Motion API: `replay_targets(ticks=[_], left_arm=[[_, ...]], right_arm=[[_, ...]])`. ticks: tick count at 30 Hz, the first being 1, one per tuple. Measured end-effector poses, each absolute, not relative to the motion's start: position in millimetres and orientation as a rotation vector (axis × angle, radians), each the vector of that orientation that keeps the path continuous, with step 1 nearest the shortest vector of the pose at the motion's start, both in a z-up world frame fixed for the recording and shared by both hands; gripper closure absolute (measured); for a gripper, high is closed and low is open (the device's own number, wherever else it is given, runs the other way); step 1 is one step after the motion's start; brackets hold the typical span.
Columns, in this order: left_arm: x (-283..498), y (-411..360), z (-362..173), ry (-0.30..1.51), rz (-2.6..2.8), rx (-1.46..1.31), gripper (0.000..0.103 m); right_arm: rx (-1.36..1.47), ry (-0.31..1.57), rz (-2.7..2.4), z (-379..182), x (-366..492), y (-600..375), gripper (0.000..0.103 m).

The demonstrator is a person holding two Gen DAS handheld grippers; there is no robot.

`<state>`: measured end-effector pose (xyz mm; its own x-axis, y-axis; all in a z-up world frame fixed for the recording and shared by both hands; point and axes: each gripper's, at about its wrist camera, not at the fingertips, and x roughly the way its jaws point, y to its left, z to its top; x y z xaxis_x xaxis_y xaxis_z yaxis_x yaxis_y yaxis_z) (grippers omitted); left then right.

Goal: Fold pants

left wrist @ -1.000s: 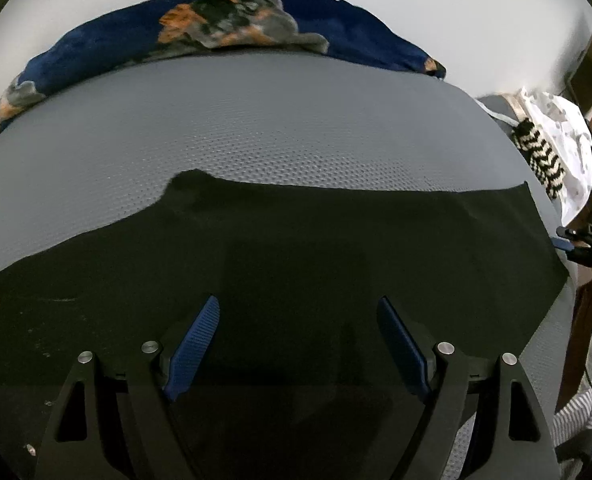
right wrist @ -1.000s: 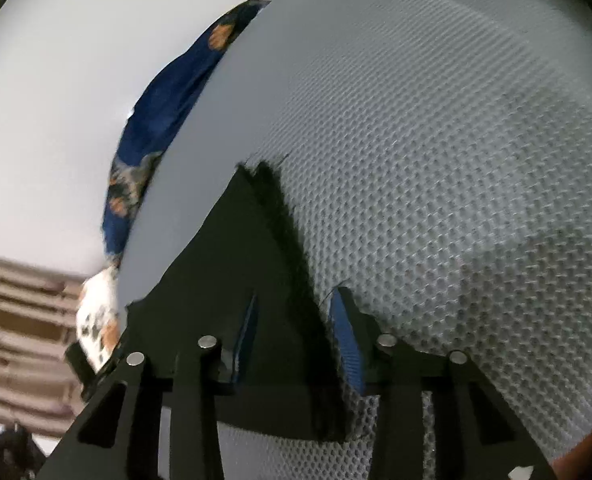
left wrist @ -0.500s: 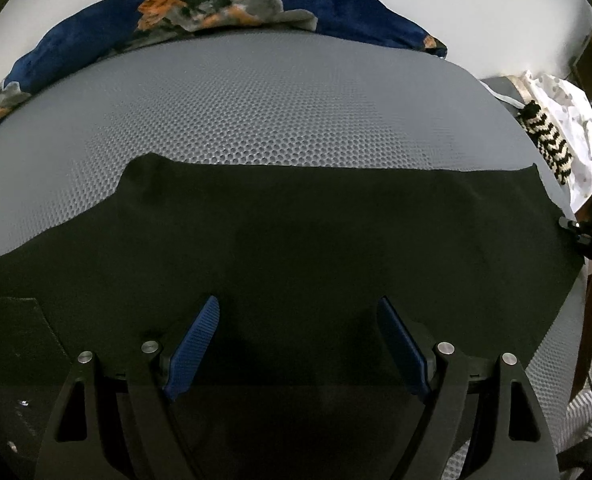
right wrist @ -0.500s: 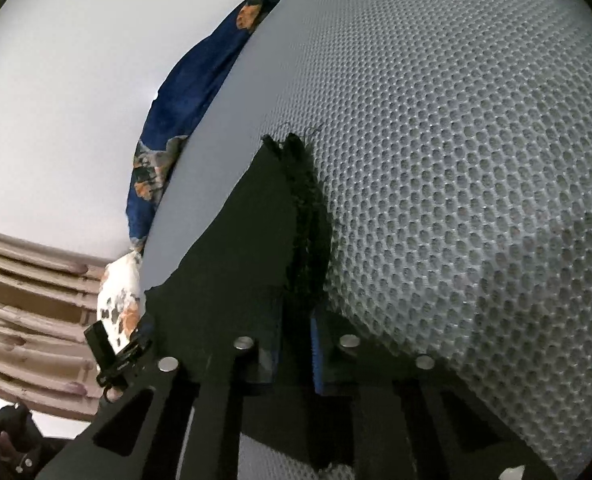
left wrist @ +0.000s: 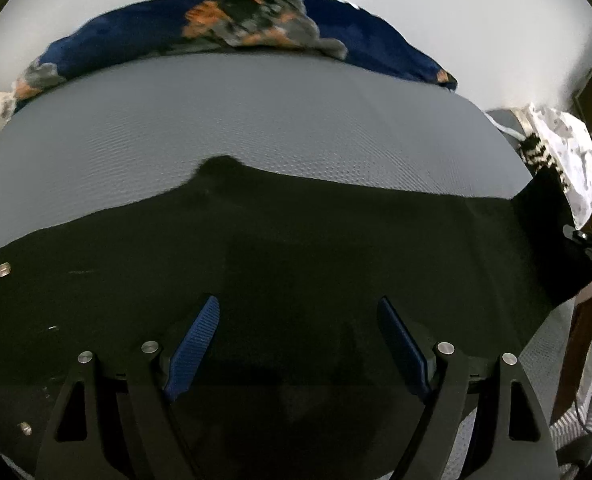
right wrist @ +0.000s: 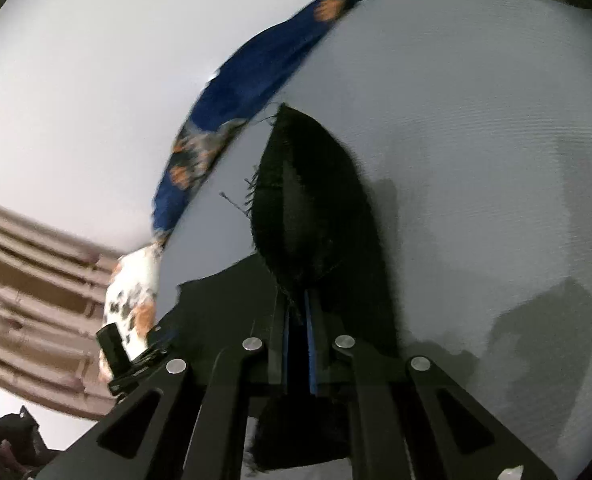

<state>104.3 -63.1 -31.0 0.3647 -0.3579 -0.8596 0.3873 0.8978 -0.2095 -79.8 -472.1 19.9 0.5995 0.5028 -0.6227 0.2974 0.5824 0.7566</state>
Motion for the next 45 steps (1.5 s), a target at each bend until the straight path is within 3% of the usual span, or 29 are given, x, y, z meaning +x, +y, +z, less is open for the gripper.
replay_targets(ticks=[10,19,22,26,35,41,45], left_arm=[[86.3,3.1,-11.8,1.041,-0.423,-0.018,0.022],[80.8,29.7,2.4,1.045,-0.457,-0.112,0.022],[77.2,30.6,7.1,1.044,-0.483,-0.125,0.022],[77.3,28.7,4.5,1.076,-0.528,-0.175,0.022],[79.7,14.1,-14.7,1.255,-0.663,-0.369,0.023],[94.6,-1.5,-41.5,1.425,-0.67,-0.485,0.05],[99.8,-10.6,-54.6,1.472,-0.63,-0.474,0.05]], right_arm=[[0.949,1.078,0.39,13.5,13.5,-325.2,0.096],[0.741,1.288,0.535,-25.7,58.1,-192.3,0.095],[0.667,1.321,0.519,-33.0,60.3,-170.0,0.09],[0.684,1.305,0.516,-22.7,57.6,-170.3,0.07],[0.769,1.159,0.341,9.1,24.1,-234.6,0.062],[0.808,1.124,0.265,8.6,3.2,-257.9,0.061],[0.834,1.105,0.265,7.4,3.1,-263.5,0.061]])
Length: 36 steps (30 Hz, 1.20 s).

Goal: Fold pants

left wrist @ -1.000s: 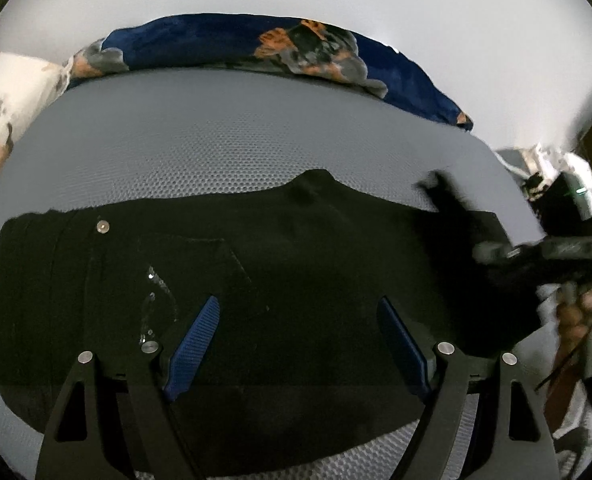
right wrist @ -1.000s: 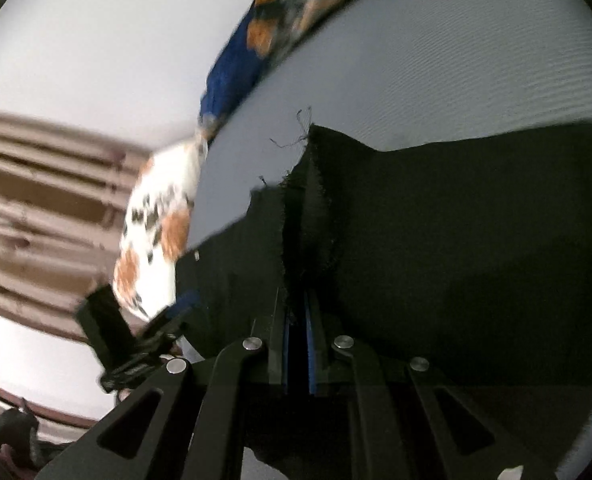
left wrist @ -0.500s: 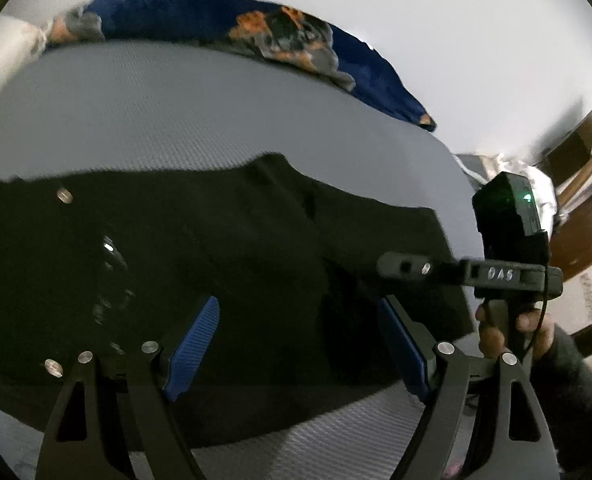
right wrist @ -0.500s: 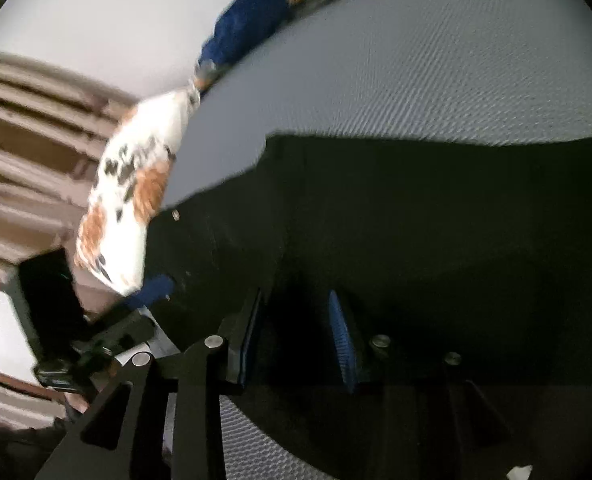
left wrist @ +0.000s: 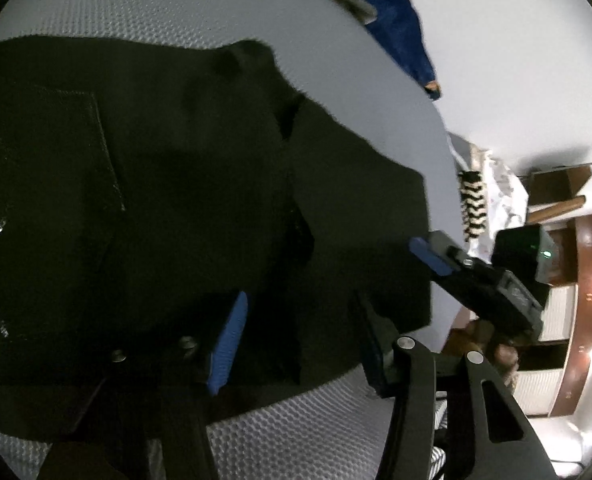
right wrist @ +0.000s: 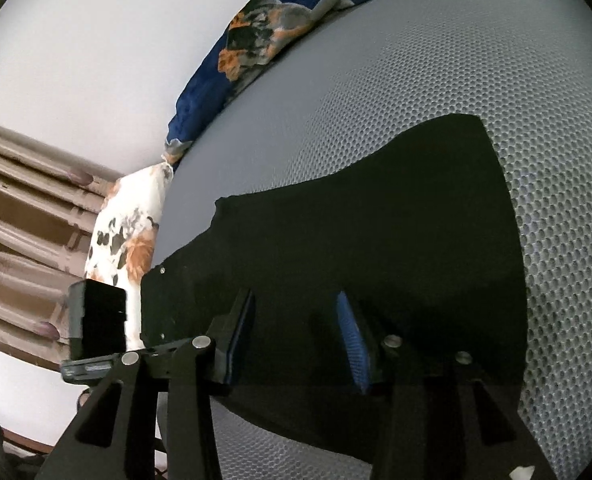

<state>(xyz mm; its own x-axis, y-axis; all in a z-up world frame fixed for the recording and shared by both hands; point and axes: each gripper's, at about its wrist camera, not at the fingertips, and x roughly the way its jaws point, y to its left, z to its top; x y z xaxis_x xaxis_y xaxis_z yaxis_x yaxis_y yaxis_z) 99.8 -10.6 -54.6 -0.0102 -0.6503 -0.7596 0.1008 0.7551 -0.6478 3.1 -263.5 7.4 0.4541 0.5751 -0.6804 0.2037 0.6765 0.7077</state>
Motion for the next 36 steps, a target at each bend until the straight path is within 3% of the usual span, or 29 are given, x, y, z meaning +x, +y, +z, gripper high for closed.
replay_targets(ticks=[8,10,12,15,20,24,28,34,36], left_arm=[[93.6,-31.9,-66.7,1.502,-0.664,-0.496,0.051],[90.6,-40.2,-67.9,1.512,-0.684,-0.498,0.061],[89.9,-44.2,-70.3,1.53,-0.682,-0.512,0.096],[90.9,-40.1,-63.1,1.503,-0.678,-0.518,0.098],[87.8,-20.2,-36.3,1.413,-0.694,-0.463,0.099],[85.7,-24.3,-62.7,1.506,-0.626,-0.381,0.098],[83.7,-30.7,-61.4,1.486,-0.621,-0.308,0.094],[86.6,-39.5,-21.0,1.292,-0.538,-0.055,0.079],[90.9,-43.4,-9.2,1.22,-0.544,-0.032,0.061]], right_arm=[[0.865,1.112,0.282,-3.5,1.0,-266.4,0.061],[0.871,1.119,0.282,-6.3,0.6,-267.4,0.061],[0.869,1.122,0.278,-7.1,-0.5,-267.6,0.061],[0.857,1.123,0.272,-5.4,-1.5,-266.4,0.061],[0.845,1.13,0.274,-7.4,-0.6,-263.1,0.061],[0.814,1.163,0.261,-16.2,1.9,-258.1,0.062],[0.752,1.179,0.247,-13.8,1.9,-251.2,0.062],[0.541,1.112,0.17,11.8,5.0,-244.5,0.06],[0.457,1.087,0.11,21.6,8.8,-245.7,0.06]])
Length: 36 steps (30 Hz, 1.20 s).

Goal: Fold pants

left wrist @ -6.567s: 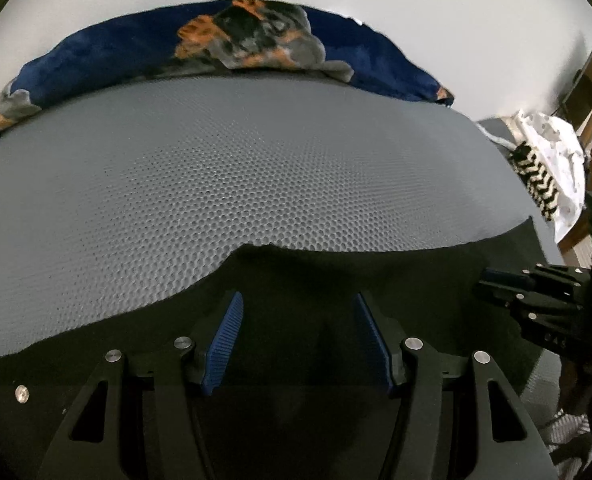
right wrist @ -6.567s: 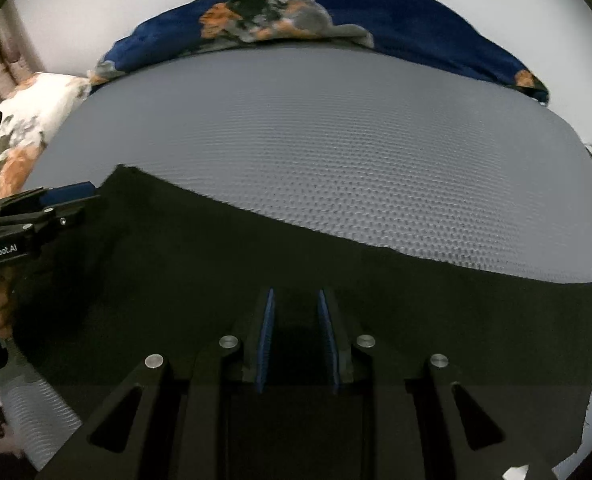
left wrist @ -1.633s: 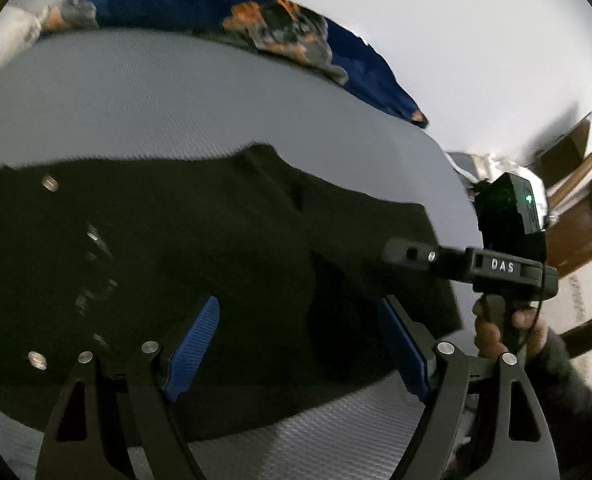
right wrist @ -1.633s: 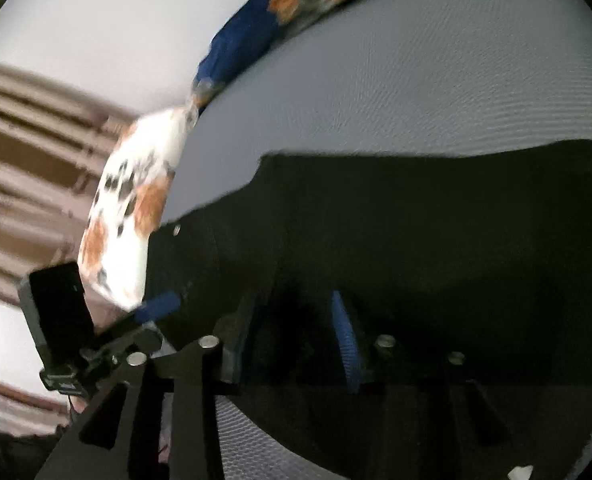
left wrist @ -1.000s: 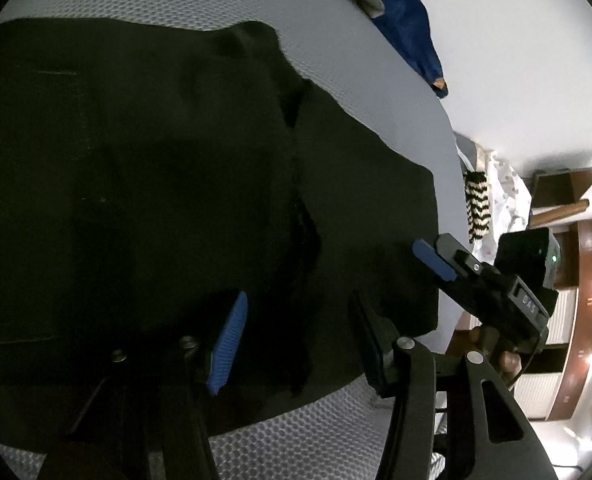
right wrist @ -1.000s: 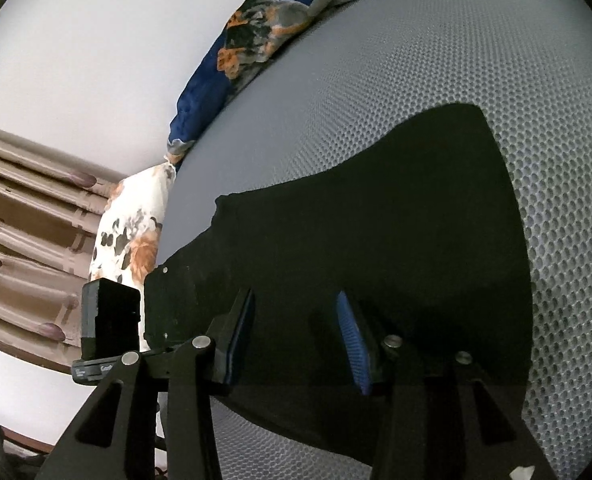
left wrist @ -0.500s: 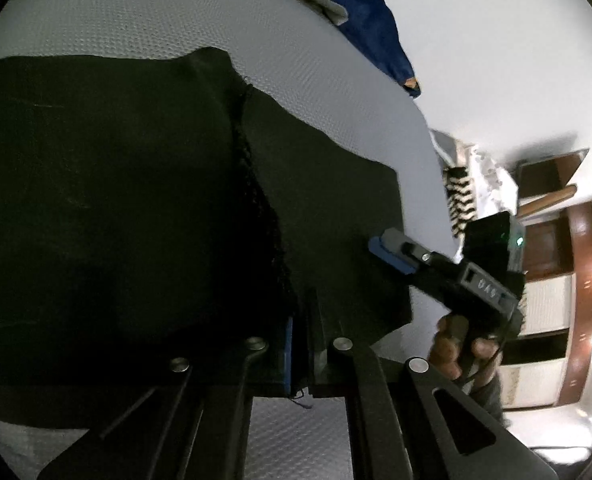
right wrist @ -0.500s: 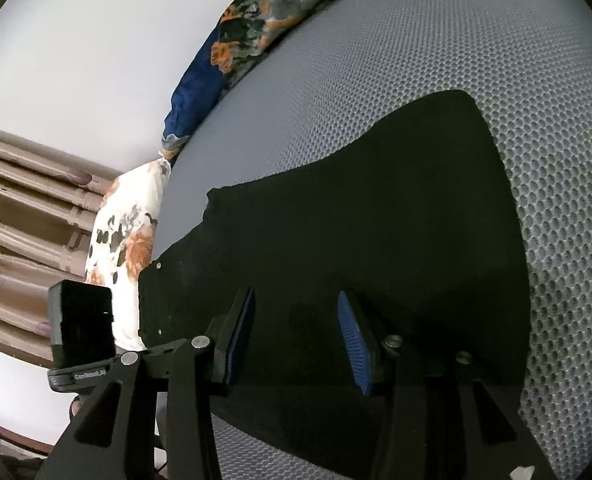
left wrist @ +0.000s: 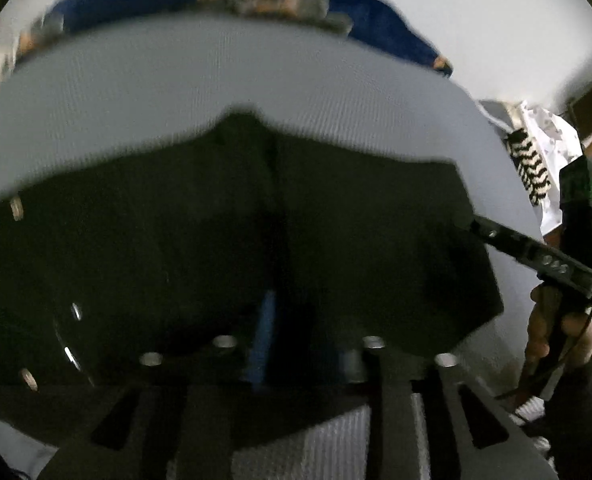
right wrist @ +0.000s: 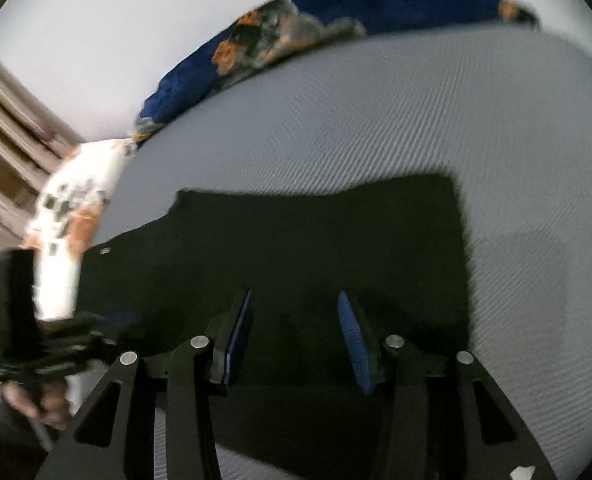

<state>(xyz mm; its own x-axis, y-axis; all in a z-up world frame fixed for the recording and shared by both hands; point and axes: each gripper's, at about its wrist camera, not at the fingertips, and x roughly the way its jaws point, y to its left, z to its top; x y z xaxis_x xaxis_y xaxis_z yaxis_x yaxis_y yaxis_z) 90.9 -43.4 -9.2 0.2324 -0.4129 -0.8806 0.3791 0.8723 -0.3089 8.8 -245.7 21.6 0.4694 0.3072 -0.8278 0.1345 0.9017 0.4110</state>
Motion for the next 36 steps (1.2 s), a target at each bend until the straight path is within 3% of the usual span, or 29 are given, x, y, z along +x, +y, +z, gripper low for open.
replay_targets(ticks=[6,14,36], left_arm=[[109.9,-85.0,-7.7,1.064,-0.555,0.129,0.057],[147.4,-97.1,-50.7,1.164,-0.523,0.097,0.057],[112.7,-65.7,-28.0,1.129,-0.46,0.113,0.043]], right_arm=[[0.251,1.088,-0.039,24.7,35.9,-252.6,0.06],[0.204,1.129,-0.061,4.3,52.5,-254.5,0.06],[0.191,1.155,-0.046,2.6,37.3,-236.7,0.056]])
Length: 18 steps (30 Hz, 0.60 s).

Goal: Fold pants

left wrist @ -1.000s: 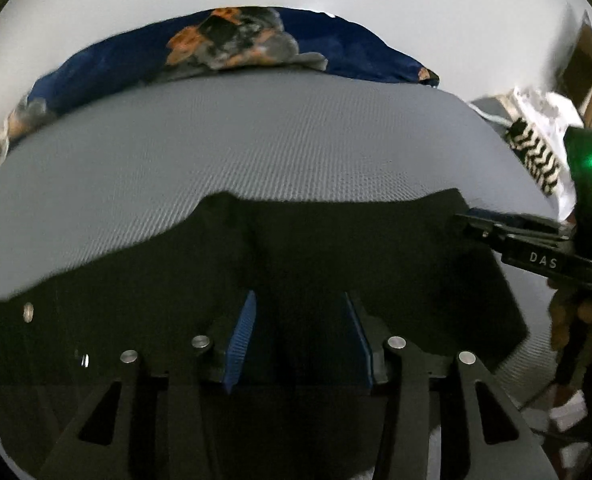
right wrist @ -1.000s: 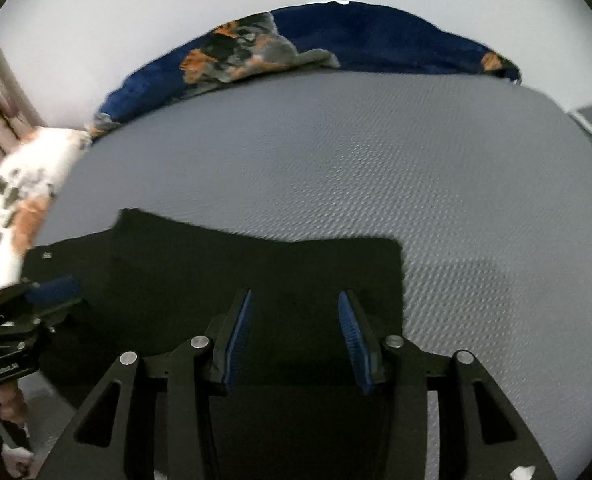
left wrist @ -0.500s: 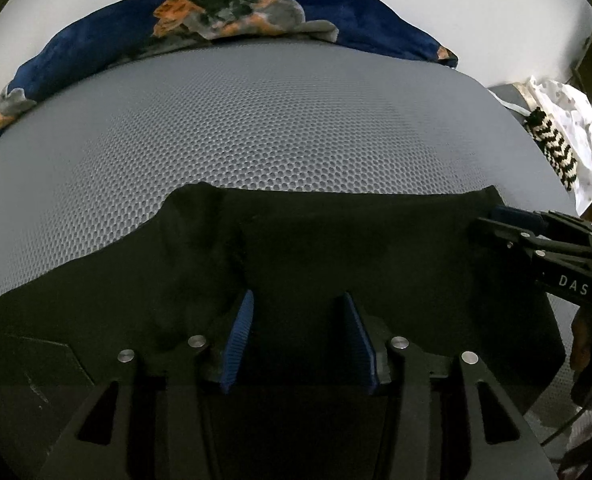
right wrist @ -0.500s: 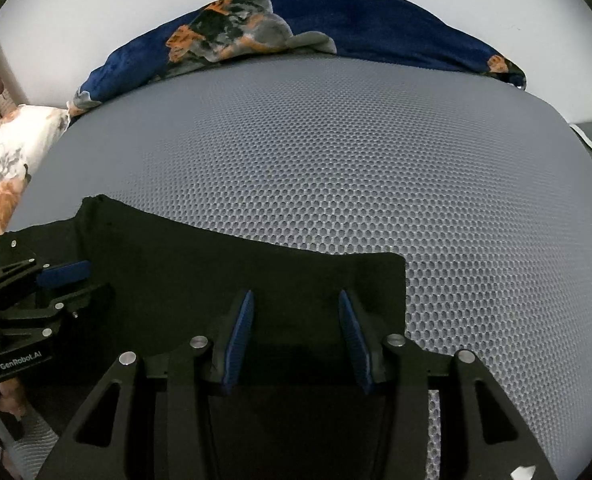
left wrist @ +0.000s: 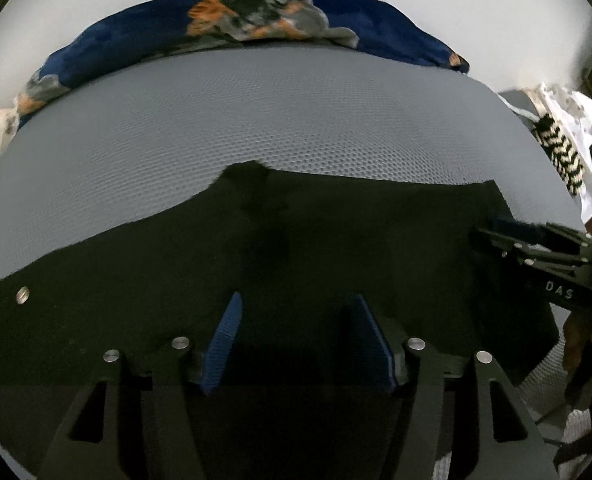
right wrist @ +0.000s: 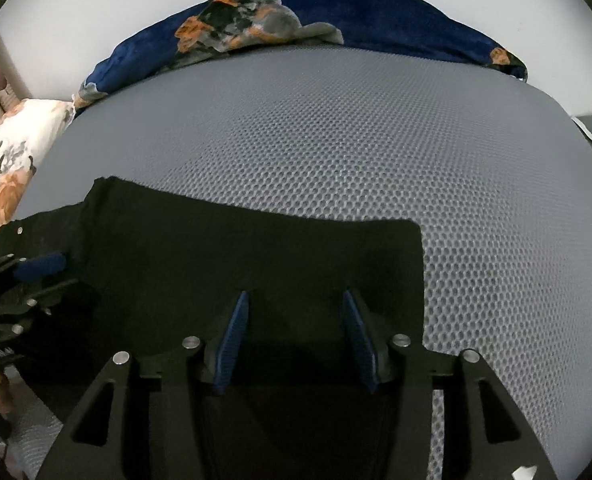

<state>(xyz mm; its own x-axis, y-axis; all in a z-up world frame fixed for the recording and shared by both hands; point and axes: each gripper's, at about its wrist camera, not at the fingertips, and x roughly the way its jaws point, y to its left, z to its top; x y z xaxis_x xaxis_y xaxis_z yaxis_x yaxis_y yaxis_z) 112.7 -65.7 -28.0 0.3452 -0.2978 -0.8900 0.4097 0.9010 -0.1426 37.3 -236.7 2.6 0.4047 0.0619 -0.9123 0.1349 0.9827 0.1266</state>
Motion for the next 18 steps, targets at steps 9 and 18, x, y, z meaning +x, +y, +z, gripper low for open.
replay_targets(ticks=[9,18], left_arm=[[81.5,5.3,-11.5,1.141,-0.367,0.093,0.042],[61.7,92.2,-0.5,1.163,-0.249,-0.027,0.039]], right_arm=[[0.195,1.175,-0.024,3.6,22.9,-217.7,0.052],[0.165,1.195,0.025,4.6,14.2,-191.2,0.05]])
